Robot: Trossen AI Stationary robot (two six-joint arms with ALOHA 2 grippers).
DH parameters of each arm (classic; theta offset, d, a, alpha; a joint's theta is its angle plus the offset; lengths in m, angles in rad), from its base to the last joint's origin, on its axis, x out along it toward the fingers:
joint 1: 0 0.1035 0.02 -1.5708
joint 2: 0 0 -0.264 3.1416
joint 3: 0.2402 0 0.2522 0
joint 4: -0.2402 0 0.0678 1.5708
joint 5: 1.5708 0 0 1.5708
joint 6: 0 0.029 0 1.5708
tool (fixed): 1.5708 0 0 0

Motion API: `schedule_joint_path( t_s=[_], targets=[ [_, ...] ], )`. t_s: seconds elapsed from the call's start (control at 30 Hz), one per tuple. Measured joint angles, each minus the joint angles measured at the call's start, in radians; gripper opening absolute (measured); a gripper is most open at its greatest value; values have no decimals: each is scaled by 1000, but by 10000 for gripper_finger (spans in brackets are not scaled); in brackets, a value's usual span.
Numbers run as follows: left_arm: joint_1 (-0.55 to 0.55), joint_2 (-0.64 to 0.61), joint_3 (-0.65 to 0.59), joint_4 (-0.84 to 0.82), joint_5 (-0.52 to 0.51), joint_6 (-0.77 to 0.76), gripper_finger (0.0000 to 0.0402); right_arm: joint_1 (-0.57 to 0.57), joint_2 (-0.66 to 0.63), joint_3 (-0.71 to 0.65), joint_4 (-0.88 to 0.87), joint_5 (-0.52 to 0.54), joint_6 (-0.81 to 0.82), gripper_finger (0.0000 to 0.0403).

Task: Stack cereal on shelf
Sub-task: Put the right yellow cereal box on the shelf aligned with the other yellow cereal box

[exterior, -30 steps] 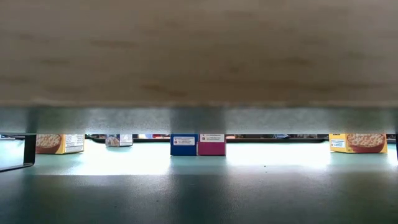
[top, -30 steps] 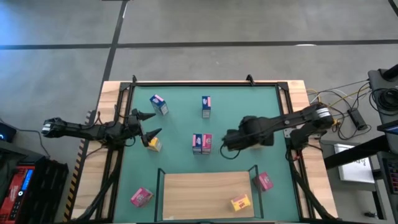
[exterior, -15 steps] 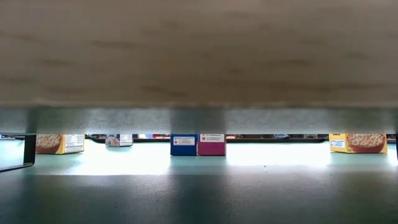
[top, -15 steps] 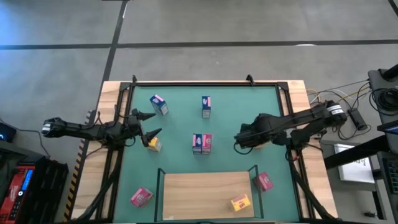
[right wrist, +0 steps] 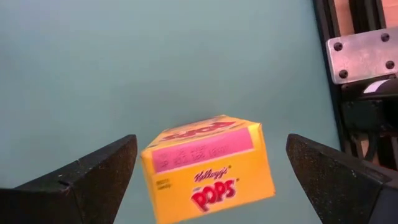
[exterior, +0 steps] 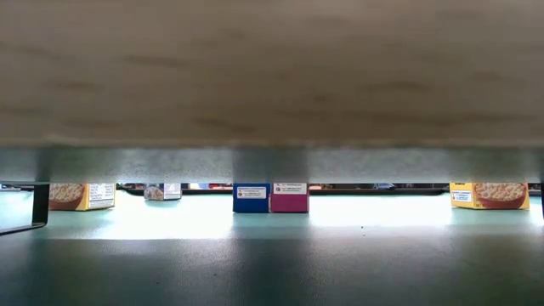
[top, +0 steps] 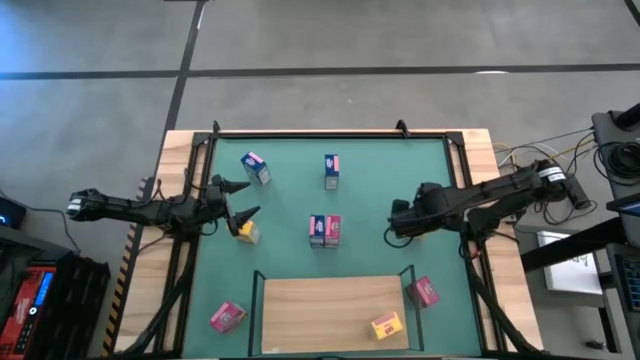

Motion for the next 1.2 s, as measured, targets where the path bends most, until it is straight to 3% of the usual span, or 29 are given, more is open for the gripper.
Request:
schedule_joint_path(
  t_s=[0.93, 1.2],
  targets=[
    [0, 1, 0, 0, 0, 0, 399, 0, -13, -111, 153, -4, -114, 398],
    [0, 2, 0, 0, 0, 0, 399, 0, -13, -120, 161, -10, -115, 327]
  ],
)
